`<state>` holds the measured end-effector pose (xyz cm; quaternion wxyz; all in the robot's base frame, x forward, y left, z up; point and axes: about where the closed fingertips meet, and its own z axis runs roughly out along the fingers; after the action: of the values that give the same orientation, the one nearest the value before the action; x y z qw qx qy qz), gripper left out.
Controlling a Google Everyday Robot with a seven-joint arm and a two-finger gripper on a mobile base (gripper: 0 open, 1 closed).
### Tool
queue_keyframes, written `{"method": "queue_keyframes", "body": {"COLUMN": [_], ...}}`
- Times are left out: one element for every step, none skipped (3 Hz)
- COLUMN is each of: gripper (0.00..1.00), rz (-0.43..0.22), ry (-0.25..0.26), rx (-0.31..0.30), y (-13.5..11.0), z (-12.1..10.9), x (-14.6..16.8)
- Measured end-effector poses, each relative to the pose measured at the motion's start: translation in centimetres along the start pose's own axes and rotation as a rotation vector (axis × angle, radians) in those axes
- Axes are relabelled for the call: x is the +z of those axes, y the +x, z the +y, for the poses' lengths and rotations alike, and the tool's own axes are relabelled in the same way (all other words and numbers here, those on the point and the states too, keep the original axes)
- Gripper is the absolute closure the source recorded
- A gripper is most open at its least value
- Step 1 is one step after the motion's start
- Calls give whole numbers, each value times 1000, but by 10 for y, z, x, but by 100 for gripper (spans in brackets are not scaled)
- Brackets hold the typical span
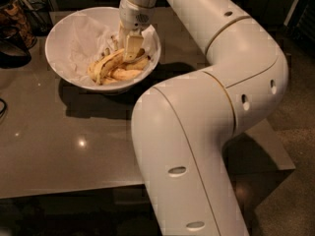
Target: Pick banana from white bowl
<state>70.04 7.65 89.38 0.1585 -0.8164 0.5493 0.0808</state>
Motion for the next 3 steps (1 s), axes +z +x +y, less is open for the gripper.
{"method": "queue_keyframes", "body": {"gripper": [100, 100, 100], "rz": [-47, -79, -115], "ry": [75, 121, 143], "rx": [-9, -34, -64], "y": [-5, -13, -20], "z": [4, 14, 22], "x": [-24, -43, -54]}}
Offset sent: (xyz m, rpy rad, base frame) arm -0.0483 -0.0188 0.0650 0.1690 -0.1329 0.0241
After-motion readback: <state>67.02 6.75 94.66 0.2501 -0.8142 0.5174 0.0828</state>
